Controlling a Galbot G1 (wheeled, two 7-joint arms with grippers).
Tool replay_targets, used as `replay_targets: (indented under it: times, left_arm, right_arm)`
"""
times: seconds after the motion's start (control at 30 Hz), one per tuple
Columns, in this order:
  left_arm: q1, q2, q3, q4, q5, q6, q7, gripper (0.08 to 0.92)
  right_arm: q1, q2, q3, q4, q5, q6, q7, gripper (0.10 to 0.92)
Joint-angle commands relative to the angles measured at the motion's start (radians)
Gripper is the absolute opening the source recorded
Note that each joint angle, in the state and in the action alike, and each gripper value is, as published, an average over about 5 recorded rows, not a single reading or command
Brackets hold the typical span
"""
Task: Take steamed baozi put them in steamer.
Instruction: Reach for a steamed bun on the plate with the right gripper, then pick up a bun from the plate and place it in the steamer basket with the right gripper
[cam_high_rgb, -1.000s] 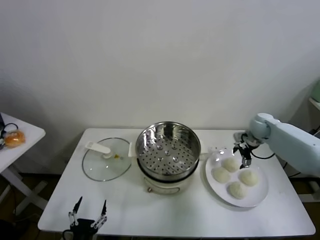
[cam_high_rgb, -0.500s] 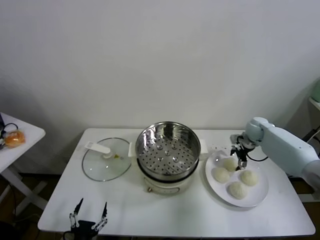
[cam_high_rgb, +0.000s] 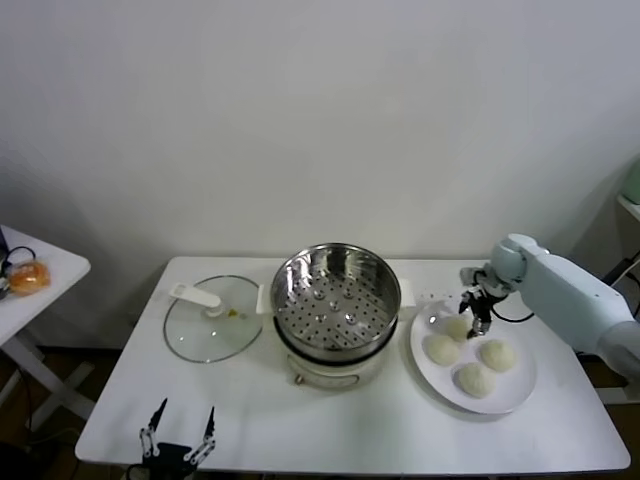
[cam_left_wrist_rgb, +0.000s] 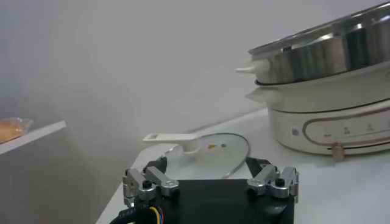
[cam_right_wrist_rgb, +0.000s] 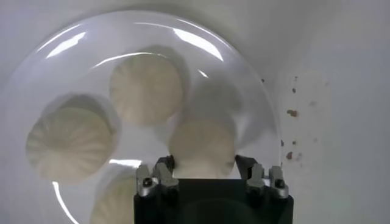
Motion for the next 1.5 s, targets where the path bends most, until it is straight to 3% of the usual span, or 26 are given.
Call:
replay_targets:
  times: [0.03,0.43,0.7,0.9,1.1,1.5]
  left_arm:
    - [0.002,-0.024,0.000,0.001,0.006,-0.002,-0.001,0.823]
    - [0.007,-0.017,-0.003,-0.005,0.015,-0.011,-0.002,0.823]
    - [0.013,-0.015,-0.001,-0.007,0.024,-0.017,-0.003,0.823]
    - [0.015,-0.014,0.000,-0.012,0.030,-0.020,-0.004,0.823]
    - [0.013,-0.011,0.001,-0.016,0.032,-0.017,-0.003,0.823]
    - [0.000,-0.017,0.001,-0.005,0.033,-0.020,-0.002,0.823]
  right_arm:
    - [0.083,-0.029,-0.073,0.059,0.073,0.015,-0.009,0.687]
    - [0.617,-0.072,-0.469,0.284,0.318,0.145,-0.066,0.687]
    - [0.808,0.045,-0.555,0.409,0.399,0.243,-0.069,0.687]
    - [0.819,0.196,-0.568,0.443,0.373,0.339,-0.021,0.685]
    - [0.753,0.364,-0.578,0.370,0.254,0.445,0.027,0.682]
    - [0.541,0.570,-0.544,-0.034,0.009,0.742,0.054,0.687]
